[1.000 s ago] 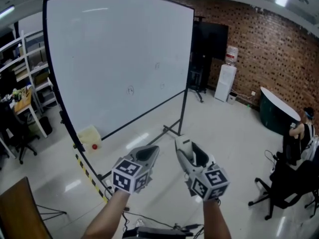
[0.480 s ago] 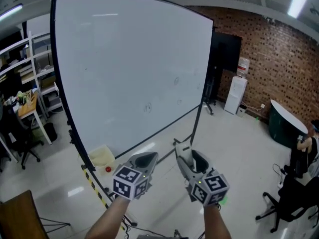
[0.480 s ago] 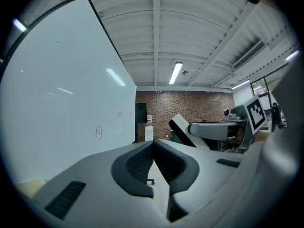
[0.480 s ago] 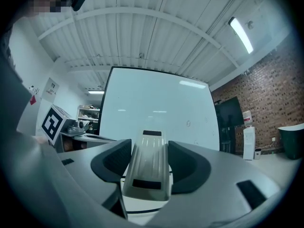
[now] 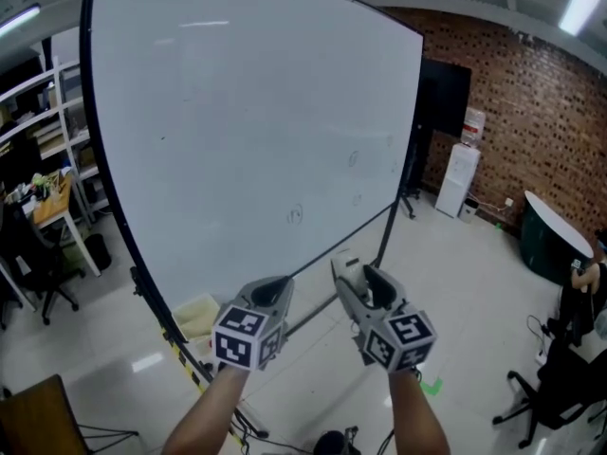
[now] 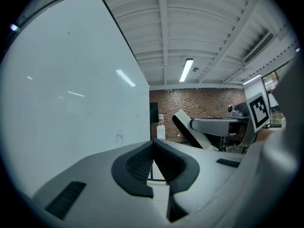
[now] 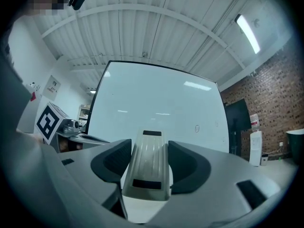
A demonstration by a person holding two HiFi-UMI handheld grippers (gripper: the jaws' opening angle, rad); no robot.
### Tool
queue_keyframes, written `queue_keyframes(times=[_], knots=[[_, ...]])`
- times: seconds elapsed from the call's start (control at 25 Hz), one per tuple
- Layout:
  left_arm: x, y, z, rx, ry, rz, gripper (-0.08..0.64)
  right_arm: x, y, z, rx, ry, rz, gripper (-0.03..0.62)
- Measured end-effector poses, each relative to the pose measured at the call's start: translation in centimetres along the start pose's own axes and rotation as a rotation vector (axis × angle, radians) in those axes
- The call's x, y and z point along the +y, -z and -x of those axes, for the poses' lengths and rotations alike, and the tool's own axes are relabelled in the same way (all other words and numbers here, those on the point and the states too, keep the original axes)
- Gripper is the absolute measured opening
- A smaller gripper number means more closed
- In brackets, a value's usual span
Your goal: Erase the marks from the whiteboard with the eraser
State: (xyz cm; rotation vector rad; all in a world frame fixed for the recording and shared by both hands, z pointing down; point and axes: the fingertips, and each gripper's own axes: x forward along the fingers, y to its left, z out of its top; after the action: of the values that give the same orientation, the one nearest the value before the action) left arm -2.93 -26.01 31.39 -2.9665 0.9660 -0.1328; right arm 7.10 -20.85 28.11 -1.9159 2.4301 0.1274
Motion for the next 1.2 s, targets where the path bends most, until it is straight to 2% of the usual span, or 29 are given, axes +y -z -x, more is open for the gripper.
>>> queue_keyframes(times=[0.12, 0.6, 0.92, 1.04, 1.2], knots=[[1.6, 0.2, -1.5, 0.006, -0.035, 0.002, -0.003, -1.0, 0.4, -2.6, -0.017, -0.024, -0.027, 0.25], [7.3, 2.2, -9.1, -0.024, -0.198, 0.032, -0.003, -3.8, 3.6, -15.3, -0.1, -0.205, -0.015, 0.247], [10.8, 4.1, -9.7, -0.001, -0.27, 0.024, -0.003, -2.0, 5.1, -20.8, -0.193, -0.281, -0.03, 0.247], [11.6, 4.9, -9.7, 0.019, -0.28, 0.02, -0.003, -1.2, 5.4, -21.8, -0.236, -0.303, -0.064, 0.245], [12.3, 5.0, -9.9, 0.025, -0.294, 0.008, -0.003, -1.2, 6.5, -23.6, -0.23, -0.296, -0.085, 0.242]])
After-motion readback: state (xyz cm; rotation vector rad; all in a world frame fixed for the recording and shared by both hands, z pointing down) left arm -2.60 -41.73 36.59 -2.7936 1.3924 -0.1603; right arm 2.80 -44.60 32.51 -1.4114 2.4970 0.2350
